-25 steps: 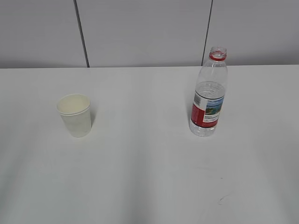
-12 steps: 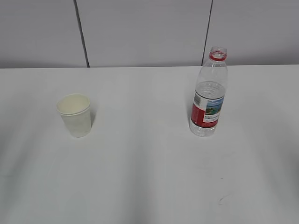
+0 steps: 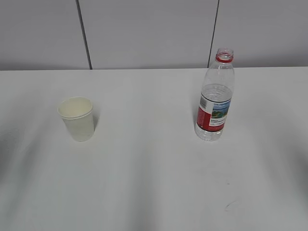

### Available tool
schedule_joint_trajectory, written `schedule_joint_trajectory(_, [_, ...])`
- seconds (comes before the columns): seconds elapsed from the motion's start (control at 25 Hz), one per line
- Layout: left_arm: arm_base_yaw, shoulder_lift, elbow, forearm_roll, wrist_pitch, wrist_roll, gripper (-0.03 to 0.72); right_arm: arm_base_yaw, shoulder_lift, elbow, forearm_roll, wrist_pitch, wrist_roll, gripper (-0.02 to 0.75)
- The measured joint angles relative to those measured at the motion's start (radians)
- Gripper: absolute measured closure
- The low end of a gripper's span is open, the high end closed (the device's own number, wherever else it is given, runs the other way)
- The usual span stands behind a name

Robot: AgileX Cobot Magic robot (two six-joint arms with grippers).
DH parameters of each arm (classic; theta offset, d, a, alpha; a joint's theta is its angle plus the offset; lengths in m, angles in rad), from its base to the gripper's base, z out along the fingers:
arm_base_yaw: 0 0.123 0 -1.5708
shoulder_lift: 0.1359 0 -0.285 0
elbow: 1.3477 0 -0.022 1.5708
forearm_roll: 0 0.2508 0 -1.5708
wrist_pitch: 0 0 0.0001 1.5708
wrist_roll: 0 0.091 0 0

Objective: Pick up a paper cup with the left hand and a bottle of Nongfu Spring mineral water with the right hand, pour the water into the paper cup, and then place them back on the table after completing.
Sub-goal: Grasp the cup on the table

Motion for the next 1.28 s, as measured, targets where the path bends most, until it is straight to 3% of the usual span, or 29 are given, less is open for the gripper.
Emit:
schedule_joint_trajectory(0.48, [0.0, 0.294, 0.225, 0.014, -0.563, 0.0, 0.211, 0.0, 0.096, 0.0, 0.0, -0.027, 0.0, 0.15])
schedule_joint_trajectory(0.72, [0.0, 0.479, 0.294, 0.12, -0.839, -0.051, 0.211, 0.0, 0.186, 0.002, -0.036, -0.207, 0.002, 0.15])
schedule_joint_trajectory(1.0, [0.0, 0.767, 0.316, 0.324, -1.146, -0.068, 0.211, -0.002, 0.213, 0.126, -0.038, -0.59, 0.012, 0.15])
schedule_joint_trajectory(1.28, [0.0, 0.943, 0.316, 0.385, -1.174, -0.071, 0.223, -0.002, 0.213, 0.181, -0.042, -0.691, 0.014, 0.15])
